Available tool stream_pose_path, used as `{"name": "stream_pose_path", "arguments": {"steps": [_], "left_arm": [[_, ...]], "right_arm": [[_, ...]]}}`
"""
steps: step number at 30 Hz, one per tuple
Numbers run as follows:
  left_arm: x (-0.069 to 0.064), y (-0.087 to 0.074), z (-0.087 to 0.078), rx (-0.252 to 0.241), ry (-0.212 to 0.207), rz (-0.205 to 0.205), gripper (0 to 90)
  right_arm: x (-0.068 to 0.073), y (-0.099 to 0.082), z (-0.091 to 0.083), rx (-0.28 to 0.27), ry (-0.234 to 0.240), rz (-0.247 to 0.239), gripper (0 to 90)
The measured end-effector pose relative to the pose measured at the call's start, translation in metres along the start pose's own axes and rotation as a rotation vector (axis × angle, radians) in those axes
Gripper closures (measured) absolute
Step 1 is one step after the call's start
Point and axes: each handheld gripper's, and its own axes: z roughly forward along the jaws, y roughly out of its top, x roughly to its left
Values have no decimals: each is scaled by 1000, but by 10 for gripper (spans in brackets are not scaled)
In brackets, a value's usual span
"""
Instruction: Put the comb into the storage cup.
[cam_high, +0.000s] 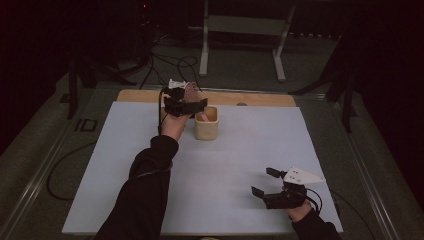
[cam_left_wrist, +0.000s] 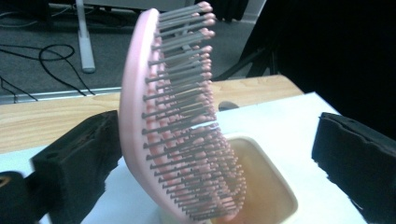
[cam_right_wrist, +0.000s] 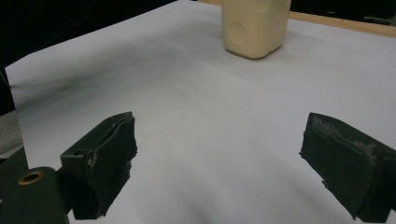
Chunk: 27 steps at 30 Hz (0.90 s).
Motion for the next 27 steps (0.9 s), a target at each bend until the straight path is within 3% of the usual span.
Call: {"name": "stream_pose_path", "arguments": {"steps": [6,17,27], "left_arm": [[0,0,-5,13,-29,35,4],[2,3,-14,40,-79,62,2],[2,5,-22,45,-80,102,1]], "right_arm": [[-1,0,0,-5,-3,3,98],[-1,0,0,-5,-4,2,98],[-1,0,0,-4,-5,3,98]]}}
